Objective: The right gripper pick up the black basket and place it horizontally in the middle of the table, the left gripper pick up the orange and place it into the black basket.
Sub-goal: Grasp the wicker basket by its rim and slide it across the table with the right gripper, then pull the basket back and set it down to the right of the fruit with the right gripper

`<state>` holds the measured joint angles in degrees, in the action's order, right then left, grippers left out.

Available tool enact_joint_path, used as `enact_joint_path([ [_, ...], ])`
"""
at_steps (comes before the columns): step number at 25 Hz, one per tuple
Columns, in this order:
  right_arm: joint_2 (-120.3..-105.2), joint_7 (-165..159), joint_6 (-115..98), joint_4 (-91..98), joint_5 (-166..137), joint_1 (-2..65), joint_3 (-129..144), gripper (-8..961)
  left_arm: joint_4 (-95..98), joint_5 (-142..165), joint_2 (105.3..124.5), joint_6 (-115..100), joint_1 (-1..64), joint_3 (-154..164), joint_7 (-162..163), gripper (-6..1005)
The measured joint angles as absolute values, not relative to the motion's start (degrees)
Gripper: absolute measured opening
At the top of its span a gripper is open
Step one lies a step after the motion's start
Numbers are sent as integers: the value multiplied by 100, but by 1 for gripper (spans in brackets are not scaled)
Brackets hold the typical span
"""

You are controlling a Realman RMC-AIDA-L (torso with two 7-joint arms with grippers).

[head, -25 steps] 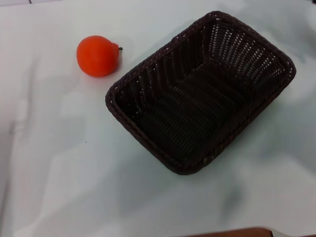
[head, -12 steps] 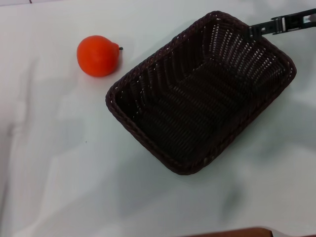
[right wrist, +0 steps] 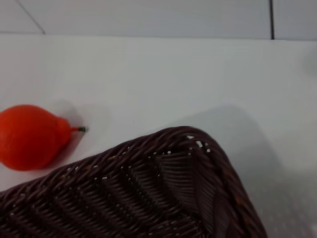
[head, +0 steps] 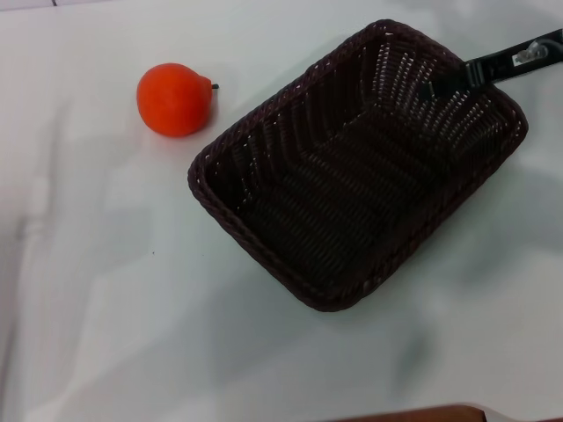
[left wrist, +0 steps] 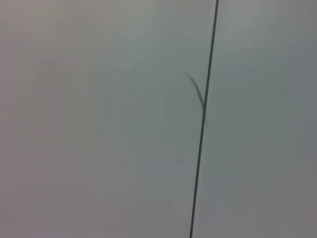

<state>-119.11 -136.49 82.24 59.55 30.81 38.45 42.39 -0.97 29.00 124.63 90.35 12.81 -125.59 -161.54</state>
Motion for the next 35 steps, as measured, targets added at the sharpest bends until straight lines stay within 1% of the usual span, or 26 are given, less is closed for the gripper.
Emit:
enact_joint_path([
  [3,-11903,-13650,8230,5954,3077,3851,4350,842,-97,2900,12463,9036,1281,-12556,-16154,895],
  [9,-11893,-13678,8225,5954,3031,3851,4428,619,-97,2907,12463,9093,1228,-12527,-16154,894],
  [14,-11893,-13875,8196,5955,3008,3843,4419,366,-113,2920,12463,9106,1224,-12524,-16151,893],
  [20,-11924,-14402,8412,6034,3106,3726,4344,193,-242,2917,12430,9150,1330,-12518,-16151,892],
  [24,-11938,-14618,8498,6066,3712,3377,4282,191,-378,2928,12432,9138,1362,-12463,-16164,891],
  [29,-11939,-14853,8488,6182,4579,2762,4131,189,-370,2944,12433,9064,1439,-12447,-16170,891],
  [35,-12004,-15023,8326,6202,5024,2235,3961,188,-402,2949,12416,8962,1485,-12436,-16185,890],
])
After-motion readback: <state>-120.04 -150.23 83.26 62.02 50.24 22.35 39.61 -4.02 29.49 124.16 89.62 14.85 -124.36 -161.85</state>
